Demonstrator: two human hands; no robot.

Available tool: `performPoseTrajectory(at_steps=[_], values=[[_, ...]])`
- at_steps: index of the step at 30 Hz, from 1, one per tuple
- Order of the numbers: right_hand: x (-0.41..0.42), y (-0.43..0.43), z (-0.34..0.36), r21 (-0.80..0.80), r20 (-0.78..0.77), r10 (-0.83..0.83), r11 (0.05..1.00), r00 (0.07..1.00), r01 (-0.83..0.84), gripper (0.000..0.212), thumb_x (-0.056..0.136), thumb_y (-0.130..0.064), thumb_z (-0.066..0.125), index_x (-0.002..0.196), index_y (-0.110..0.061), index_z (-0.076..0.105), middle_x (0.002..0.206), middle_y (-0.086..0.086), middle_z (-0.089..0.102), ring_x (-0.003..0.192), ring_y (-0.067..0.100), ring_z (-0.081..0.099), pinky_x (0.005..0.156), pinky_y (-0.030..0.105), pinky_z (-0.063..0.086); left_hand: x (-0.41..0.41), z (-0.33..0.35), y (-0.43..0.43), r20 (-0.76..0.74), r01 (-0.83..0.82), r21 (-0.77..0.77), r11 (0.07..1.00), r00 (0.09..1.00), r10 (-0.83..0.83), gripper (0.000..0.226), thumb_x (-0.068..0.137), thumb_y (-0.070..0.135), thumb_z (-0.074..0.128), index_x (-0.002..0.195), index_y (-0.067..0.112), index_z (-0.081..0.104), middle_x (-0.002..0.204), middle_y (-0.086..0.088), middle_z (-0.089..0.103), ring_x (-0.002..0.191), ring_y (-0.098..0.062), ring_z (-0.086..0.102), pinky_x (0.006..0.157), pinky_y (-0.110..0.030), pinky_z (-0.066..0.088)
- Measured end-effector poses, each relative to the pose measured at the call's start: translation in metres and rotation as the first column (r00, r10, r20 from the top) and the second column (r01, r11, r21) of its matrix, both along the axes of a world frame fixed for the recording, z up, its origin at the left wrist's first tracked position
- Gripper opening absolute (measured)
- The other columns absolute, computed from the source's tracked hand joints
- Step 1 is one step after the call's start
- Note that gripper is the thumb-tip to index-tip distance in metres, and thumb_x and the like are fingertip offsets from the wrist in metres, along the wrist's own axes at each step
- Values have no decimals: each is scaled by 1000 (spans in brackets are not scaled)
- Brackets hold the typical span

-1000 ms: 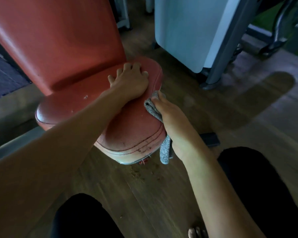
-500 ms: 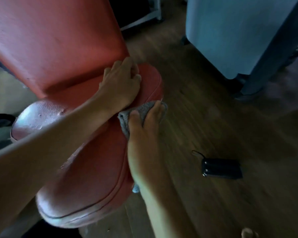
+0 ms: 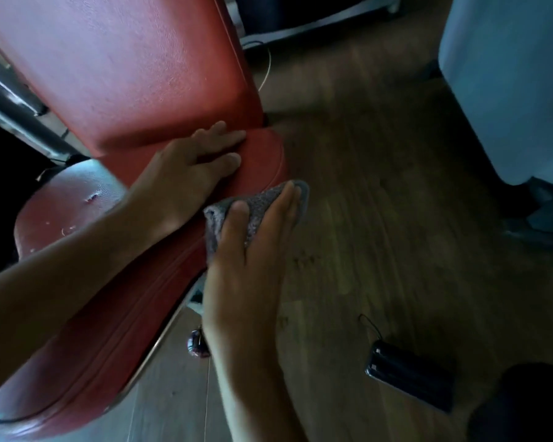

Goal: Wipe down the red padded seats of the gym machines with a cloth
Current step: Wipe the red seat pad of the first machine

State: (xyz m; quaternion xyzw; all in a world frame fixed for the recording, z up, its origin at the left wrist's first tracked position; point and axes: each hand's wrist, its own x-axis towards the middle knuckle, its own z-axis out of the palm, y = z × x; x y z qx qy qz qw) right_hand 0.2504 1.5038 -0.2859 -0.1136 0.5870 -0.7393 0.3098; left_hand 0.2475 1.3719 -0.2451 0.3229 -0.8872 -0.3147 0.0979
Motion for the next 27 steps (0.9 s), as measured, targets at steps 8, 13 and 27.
performPoseTrajectory(at_steps=[8, 13, 27], values=[[-35, -6, -6, -91, 101, 11, 996, 995, -2, 58, 101, -37, 48, 155, -31, 27, 155, -11, 38, 129, -8, 44, 102, 9, 39, 1, 3, 2, 46, -73, -41, 997, 996, 75, 40, 82, 53, 49, 121, 65, 51, 156, 15, 38, 146, -2, 25, 125, -36, 13], [-38, -8, -10, -85, 56, -18, 996, 998, 23, 67, 94, -51, 45, 154, -24, 30, 151, -11, 41, 136, -1, 38, 115, 31, 36, 2, 1, 0, 75, -43, -77, 996, 996, 49, 50, 84, 58, 46, 134, 56, 50, 157, 14, 36, 146, -2, 24, 125, -42, 13], [-56, -12, -11, -172, 117, 15, 985, 993, 5, 57, 102, -31, 50, 155, -25, 29, 160, -11, 28, 125, -18, 39, 86, -7, 34, -2, 2, 6, 103, -68, -92, 993, 992, 77, 53, 84, 54, 44, 137, 53, 49, 158, 15, 35, 149, -6, 22, 125, -42, 13]])
